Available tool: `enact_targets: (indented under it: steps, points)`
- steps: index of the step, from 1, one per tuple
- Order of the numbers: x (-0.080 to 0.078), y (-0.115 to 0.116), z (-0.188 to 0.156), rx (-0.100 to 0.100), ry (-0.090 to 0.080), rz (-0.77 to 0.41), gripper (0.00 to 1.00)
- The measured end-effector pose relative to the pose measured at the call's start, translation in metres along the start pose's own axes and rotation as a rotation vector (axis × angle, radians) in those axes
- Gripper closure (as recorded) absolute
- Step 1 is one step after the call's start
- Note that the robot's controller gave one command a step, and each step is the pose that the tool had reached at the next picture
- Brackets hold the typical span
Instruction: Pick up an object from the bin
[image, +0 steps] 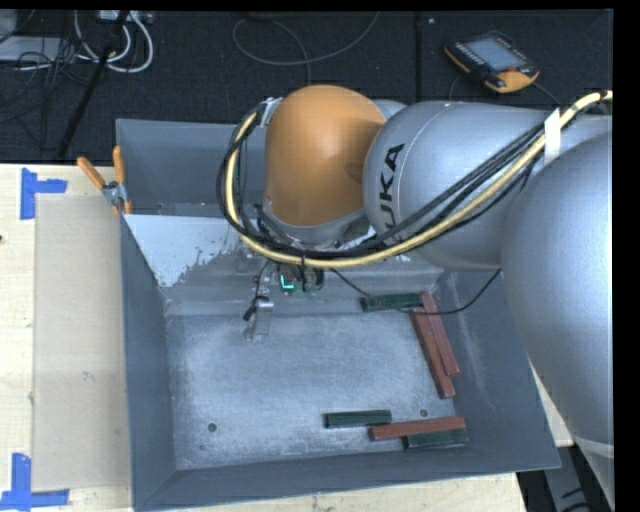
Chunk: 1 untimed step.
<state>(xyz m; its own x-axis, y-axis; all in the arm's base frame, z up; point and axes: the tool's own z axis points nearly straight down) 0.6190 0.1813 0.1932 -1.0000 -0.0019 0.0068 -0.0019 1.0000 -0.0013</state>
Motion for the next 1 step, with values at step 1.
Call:
enact_targets:
  steps: [1]
  points:
    - [-0.0016, -0.0003, -0.0039, -0.002, -0.006, 0.003, 0.0]
